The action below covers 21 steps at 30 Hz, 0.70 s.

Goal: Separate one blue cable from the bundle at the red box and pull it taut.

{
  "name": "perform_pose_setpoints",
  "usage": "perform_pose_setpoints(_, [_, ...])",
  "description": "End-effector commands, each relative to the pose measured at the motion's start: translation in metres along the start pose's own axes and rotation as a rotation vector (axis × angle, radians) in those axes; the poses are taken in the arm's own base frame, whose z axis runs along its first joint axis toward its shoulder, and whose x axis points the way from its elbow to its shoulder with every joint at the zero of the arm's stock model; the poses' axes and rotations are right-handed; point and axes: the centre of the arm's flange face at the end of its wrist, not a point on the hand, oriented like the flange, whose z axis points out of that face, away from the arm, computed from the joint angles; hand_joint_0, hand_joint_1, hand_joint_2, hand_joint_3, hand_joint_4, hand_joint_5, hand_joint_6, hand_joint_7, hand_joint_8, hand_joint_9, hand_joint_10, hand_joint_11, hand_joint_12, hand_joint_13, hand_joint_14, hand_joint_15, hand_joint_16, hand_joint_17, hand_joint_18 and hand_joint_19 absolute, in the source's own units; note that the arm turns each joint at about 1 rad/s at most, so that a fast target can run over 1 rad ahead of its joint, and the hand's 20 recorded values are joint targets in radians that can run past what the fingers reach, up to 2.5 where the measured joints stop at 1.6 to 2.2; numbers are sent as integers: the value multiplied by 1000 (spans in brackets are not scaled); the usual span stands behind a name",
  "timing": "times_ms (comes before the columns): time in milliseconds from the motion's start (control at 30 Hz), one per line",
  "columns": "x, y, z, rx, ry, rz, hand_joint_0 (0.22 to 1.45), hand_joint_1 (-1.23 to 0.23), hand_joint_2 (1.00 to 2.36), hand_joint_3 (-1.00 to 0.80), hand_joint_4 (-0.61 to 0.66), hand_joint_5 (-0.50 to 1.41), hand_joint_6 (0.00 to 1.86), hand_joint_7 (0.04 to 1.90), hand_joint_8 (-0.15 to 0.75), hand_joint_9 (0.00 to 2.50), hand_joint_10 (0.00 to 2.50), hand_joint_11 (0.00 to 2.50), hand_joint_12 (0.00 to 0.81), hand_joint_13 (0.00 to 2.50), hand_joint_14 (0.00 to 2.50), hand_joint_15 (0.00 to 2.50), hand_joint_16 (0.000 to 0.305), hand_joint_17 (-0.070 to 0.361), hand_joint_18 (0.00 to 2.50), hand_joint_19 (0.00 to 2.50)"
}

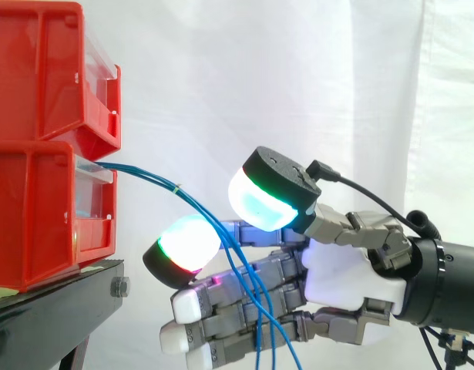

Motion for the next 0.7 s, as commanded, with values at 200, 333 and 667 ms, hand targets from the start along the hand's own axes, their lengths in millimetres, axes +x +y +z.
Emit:
perform_pose_setpoints(200, [-4, 5, 4, -21, 14, -44, 602, -678, 1007, -405, 219, -143, 569, 1198, 335, 660, 14, 592, 355, 615, 12, 331, 39, 87, 480, 379])
perform_pose_setpoints(333, [-4, 6, 5, -26, 13, -47, 613, -679, 1008, -373, 212, -150, 609, 1146, 335, 667, 13, 604, 353, 617, 12, 332, 39, 87, 483, 379])
perform_pose_setpoints(667, [1, 7, 6, -30, 17, -47, 584, -489, 1002, -470, 222, -153, 679, 1064, 343, 703, 14, 639, 355, 630, 12, 350, 39, 88, 484, 396])
